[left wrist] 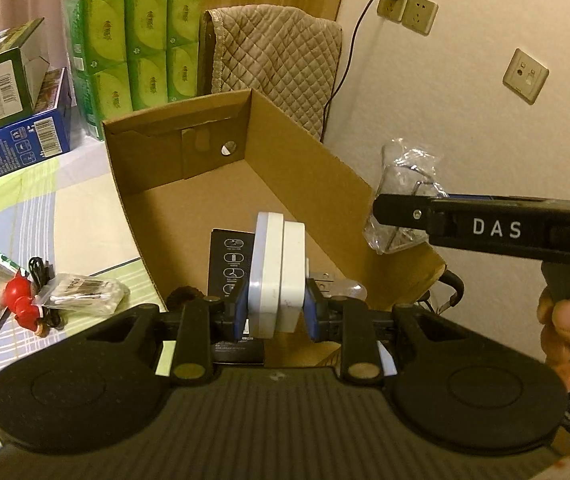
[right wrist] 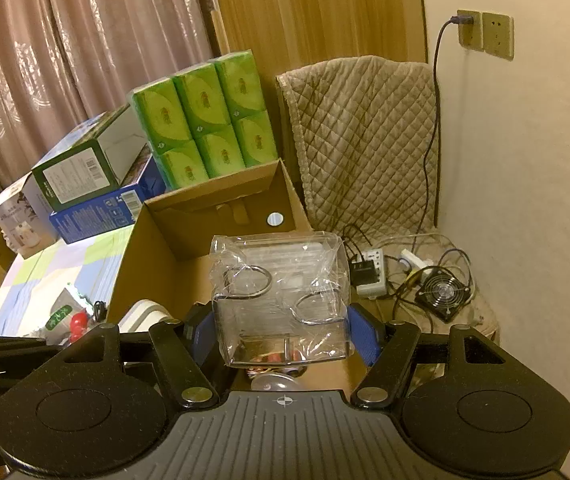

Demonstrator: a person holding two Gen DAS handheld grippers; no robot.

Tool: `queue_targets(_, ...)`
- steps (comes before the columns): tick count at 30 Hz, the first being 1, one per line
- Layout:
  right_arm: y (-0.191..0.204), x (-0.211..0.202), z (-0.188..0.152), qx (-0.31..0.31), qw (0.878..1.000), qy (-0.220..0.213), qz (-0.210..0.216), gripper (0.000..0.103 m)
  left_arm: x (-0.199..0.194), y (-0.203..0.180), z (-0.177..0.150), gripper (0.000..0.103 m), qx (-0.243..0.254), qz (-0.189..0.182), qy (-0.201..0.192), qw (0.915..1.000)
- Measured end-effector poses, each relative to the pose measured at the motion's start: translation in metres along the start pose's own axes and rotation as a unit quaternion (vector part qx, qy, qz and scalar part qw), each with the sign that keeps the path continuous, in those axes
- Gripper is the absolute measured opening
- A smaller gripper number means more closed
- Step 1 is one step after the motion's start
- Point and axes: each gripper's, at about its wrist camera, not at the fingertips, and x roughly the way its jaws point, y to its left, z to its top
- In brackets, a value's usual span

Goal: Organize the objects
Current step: 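Lower the container and adapter into the cardboard box and open both tools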

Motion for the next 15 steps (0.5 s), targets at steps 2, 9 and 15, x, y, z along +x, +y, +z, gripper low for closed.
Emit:
queue_targets(2,0.0,0.002,-0.001,-0.001,1.0,0.002,0.0,0.065,0.003,-0.001,0.0,0.024,0.002,0.002,0.001,1.0)
queue_targets(9,0.003,0.004,-0.004,-0.002,1.0,0.008,0.003,0.065,-0.002,0.007,0.001,0.041,-0.013,0.02,-0.012,0.9996)
queue_targets(15,0.008,0.004,-0.006,-0.001,1.0,0.011,0.012,0.065,-0.015,0.023,-0.003,0.041,-0.035,0.029,-0.017,0.9988)
